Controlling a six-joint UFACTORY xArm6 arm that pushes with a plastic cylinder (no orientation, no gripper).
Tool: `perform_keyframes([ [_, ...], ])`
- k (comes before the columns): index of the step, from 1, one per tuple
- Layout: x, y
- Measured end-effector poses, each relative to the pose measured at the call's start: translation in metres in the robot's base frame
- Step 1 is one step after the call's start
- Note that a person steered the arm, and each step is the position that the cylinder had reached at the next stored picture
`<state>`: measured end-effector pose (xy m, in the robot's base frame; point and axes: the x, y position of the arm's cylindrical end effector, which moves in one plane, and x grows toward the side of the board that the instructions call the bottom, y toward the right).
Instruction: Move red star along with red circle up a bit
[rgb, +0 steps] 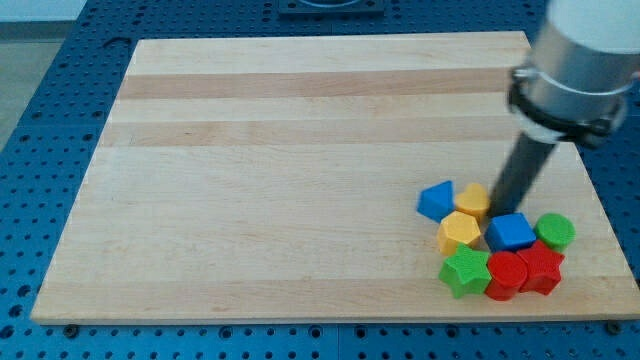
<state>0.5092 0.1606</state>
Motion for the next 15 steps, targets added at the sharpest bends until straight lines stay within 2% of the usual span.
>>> perform_keyframes([
  [2, -0.061, -0.096],
  [3, -0.071, -0.061],
  [4, -0.069, 0.025],
  [5, -0.043, 0.100],
  [6, 0.014, 0.143],
  [7, 0.066, 0.133],
  [8, 0.090, 0.092],
  [10, 0.108, 0.000],
  [12, 0.043, -0.034],
  [14, 0.041, -0.038],
  [15, 0.019, -0.051],
])
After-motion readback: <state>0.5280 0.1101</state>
